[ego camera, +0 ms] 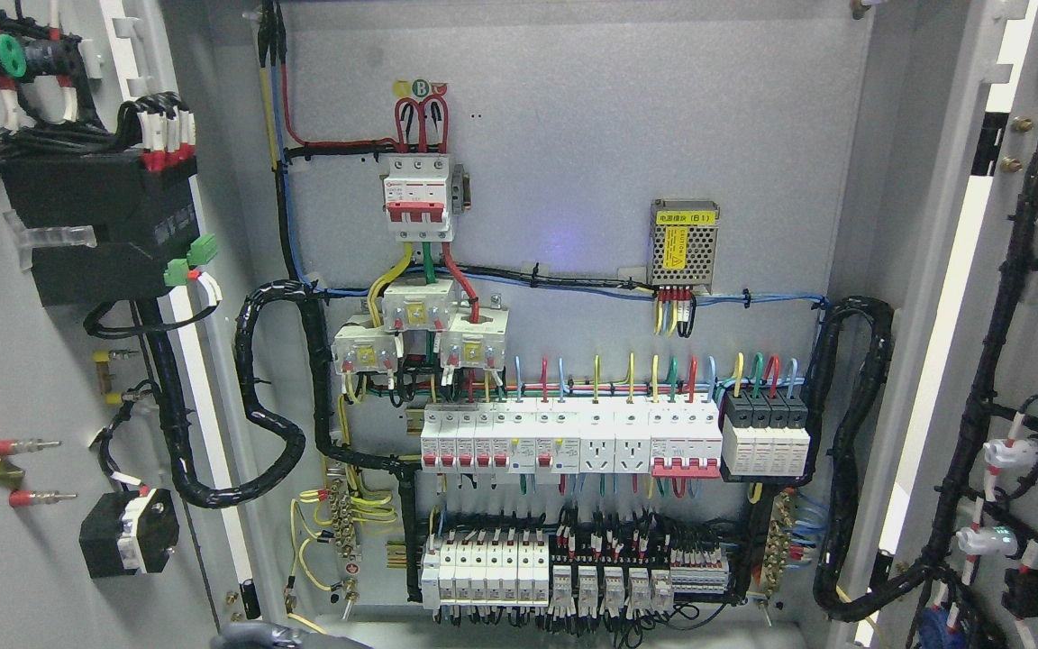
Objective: Open door with both hands
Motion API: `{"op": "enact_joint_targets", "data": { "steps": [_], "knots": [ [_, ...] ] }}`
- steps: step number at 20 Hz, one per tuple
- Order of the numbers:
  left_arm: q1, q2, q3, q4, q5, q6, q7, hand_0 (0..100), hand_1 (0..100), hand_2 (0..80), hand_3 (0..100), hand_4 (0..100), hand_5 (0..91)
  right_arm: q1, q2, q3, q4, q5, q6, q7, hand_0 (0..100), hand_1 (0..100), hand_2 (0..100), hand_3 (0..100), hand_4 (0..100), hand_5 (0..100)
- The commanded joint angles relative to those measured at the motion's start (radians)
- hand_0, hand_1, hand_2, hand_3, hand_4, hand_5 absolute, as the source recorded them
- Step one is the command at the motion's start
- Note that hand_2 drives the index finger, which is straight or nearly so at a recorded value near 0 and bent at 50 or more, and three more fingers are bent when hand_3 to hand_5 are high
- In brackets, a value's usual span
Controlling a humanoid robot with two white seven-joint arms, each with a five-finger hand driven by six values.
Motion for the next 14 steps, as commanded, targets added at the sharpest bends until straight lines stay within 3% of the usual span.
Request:
{"op": "enact_joint_targets", "data": {
  "steps": [1, 3, 5, 10, 14],
  "knots": [
    [0.181, 0.107, -0.040, -0.618, 0.002, -0.131, -0.001, 0, 0, 0.0, 0, 0, 0.0, 0.120, -0.110, -0.144, 0.007, 0.068, -0.071, -0.011, 38, 0, 0, 0, 0, 0],
    [0.249, 0.115, -0.040, -0.730, -0.001, -0.201, 0.000, 0, 0, 0.0, 0, 0, 0.0, 0.185, -0.125, -0.171, -0.003, 0.113, -0.129, -0.009, 38, 0, 0, 0, 0, 0],
    [0.293, 0.120, -0.038, -0.816, -0.003, -0.245, 0.002, 0, 0, 0.0, 0, 0, 0.0, 0.241, -0.162, -0.197, -0.023, 0.133, -0.194, -0.009, 38, 0, 0, 0, 0, 0],
    [0.327, 0.117, -0.029, -0.938, -0.004, -0.417, 0.010, 0, 0, 0.0, 0, 0, 0.0, 0.416, -0.222, -0.300, -0.150, 0.133, -0.327, -0.009, 38, 0, 0, 0, 0, 0],
    [0.310, 0.113, -0.014, -0.989, -0.003, -0.488, 0.054, 0, 0, 0.0, 0, 0, 0.0, 0.547, -0.230, -0.383, -0.239, 0.133, -0.464, -0.008, 38, 0, 0, 0, 0, 0]
  ]
}}
